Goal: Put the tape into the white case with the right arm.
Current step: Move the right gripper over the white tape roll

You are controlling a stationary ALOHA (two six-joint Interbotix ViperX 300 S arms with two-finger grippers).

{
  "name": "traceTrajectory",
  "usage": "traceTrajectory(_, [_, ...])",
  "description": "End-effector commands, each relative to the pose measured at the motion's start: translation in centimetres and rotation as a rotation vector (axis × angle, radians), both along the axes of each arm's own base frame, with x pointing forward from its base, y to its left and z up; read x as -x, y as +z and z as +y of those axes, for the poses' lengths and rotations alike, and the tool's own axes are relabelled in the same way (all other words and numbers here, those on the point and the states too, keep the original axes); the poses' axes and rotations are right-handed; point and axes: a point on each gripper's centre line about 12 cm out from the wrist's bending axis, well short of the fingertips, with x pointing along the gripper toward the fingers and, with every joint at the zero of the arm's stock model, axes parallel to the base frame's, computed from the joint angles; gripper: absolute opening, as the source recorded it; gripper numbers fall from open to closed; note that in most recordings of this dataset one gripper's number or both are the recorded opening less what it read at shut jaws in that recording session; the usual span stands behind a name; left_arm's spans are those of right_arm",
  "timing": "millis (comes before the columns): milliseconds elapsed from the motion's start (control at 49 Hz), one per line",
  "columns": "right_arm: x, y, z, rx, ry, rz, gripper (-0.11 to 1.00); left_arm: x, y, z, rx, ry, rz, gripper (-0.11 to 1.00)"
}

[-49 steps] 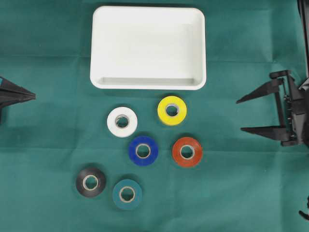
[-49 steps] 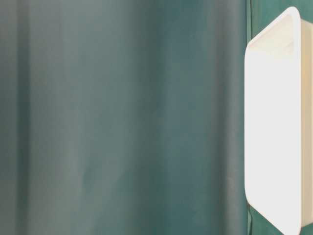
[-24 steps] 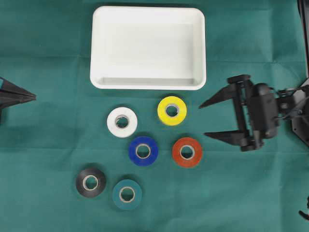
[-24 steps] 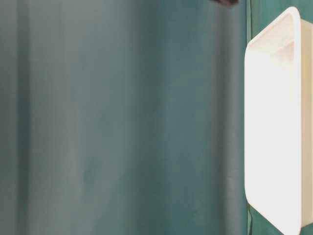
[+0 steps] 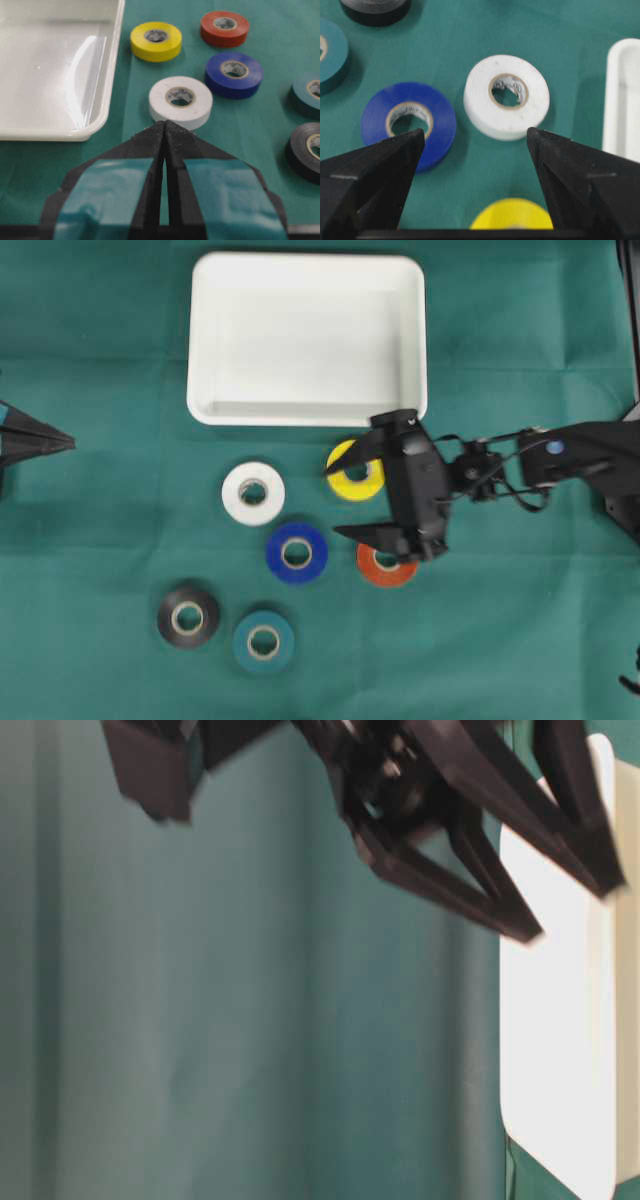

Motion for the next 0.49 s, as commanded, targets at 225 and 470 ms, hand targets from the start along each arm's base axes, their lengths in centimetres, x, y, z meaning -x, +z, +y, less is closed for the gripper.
traceTrajectory(225, [-4.4, 0.5, 0.5, -0.003, 0.003, -0.043, 0.54, -0.1, 0.4, 0.0, 0.000, -0.001, -0.011, 0.00])
traceTrajectory(470, [-6.7, -0.1, 0.7, -0.002, 0.002, -0.040, 0.54, -0.1, 0.4, 0.0, 0.000, -0.001, -0.011, 0.00])
